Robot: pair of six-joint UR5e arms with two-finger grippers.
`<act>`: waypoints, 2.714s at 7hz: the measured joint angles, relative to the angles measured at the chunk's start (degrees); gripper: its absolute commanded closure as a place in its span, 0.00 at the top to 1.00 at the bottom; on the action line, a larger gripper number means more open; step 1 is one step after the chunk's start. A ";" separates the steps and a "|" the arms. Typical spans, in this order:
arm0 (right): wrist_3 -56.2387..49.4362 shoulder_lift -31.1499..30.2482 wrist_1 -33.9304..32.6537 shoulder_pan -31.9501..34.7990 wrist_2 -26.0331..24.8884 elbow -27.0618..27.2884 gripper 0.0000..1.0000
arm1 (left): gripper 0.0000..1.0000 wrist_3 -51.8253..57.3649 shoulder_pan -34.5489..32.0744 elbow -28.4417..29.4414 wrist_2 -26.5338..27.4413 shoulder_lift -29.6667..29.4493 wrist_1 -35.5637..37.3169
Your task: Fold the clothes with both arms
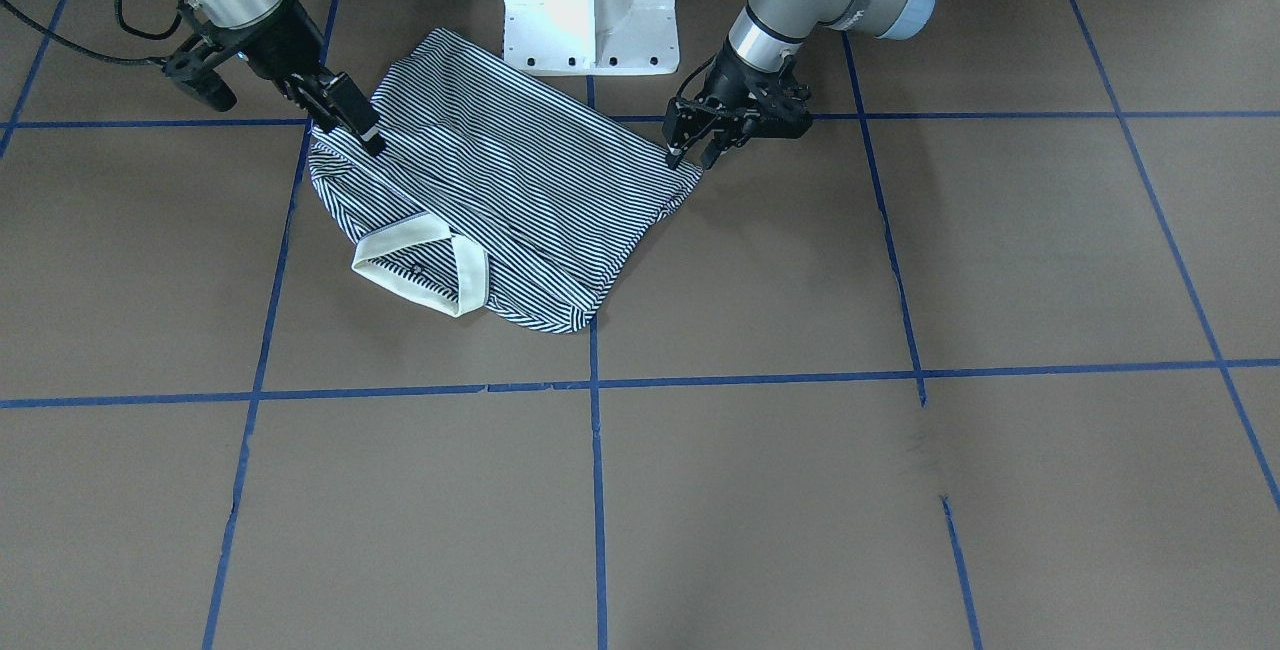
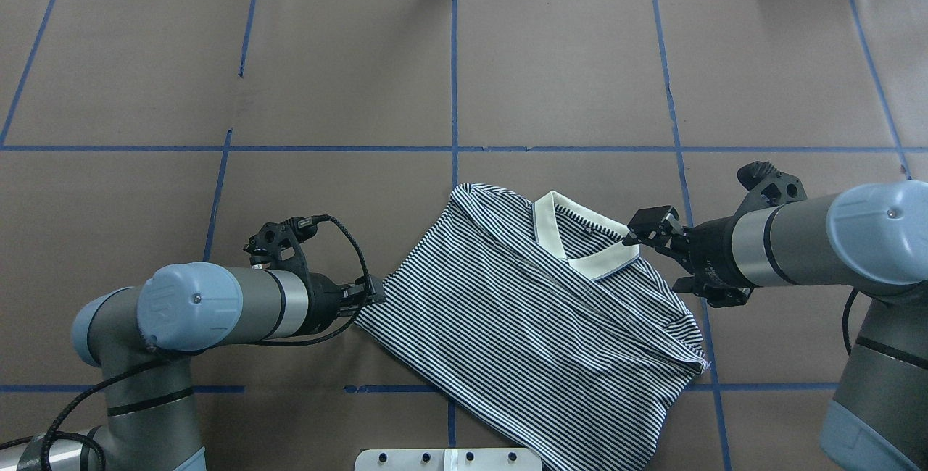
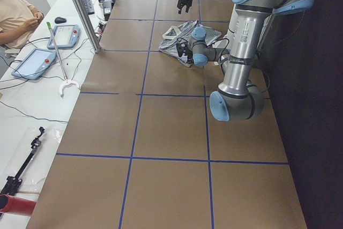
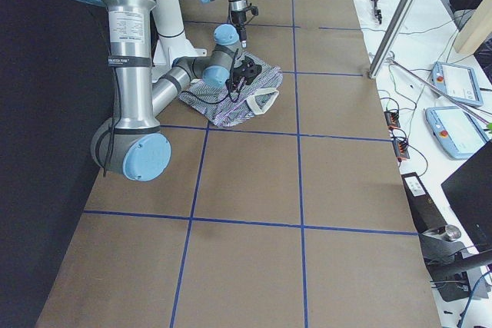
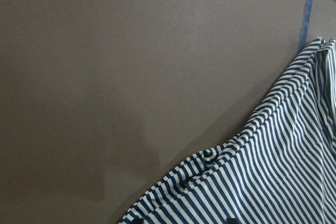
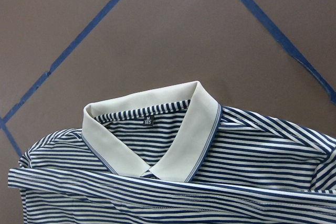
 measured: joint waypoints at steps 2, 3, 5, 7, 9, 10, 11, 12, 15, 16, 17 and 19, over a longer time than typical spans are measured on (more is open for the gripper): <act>-0.03 0.96 0.01 0.11 -0.28 -0.76 1.00 | 0.60 -0.01 0.63 1.08 0.43 -0.05 0.28; -0.01 1.34 0.01 0.14 -0.40 -1.08 1.00 | 0.60 0.00 1.02 1.39 0.91 -0.05 0.30; 0.05 1.91 0.01 0.22 -0.50 -1.72 1.00 | 0.59 0.00 1.39 1.66 1.25 0.21 0.25; 0.08 2.05 0.01 0.24 -0.54 -1.90 1.00 | 0.56 0.00 1.68 1.83 1.29 0.30 0.28; 0.13 2.27 0.01 0.28 -0.51 -1.90 1.00 | 0.52 0.00 1.79 2.54 1.29 0.04 0.31; 0.14 2.32 0.00 0.30 -0.54 -1.91 1.00 | 0.34 -0.01 1.80 2.83 1.29 -0.05 0.31; 0.14 2.35 -0.04 0.36 -0.56 -1.95 1.00 | 0.03 -0.01 1.78 2.94 1.29 -0.09 0.31; 0.15 2.35 -0.07 0.37 -0.57 -1.97 1.00 | 0.00 0.00 1.75 2.96 1.29 -0.11 0.31; 0.20 2.57 -0.08 0.34 -0.57 -2.34 1.00 | 0.00 0.12 1.51 2.14 1.25 0.20 0.92; 0.26 3.07 -0.08 0.35 -0.57 -2.73 1.00 | 0.00 1.11 0.94 0.99 1.17 0.16 2.91; 0.35 3.67 -0.08 0.42 -0.57 -3.13 1.00 | 0.00 3.90 -0.44 0.10 1.14 0.01 5.38; 0.34 4.07 -0.08 0.83 -0.55 -3.35 1.00 | 0.00 11.61 -6.02 1.11 1.00 -1.43 7.17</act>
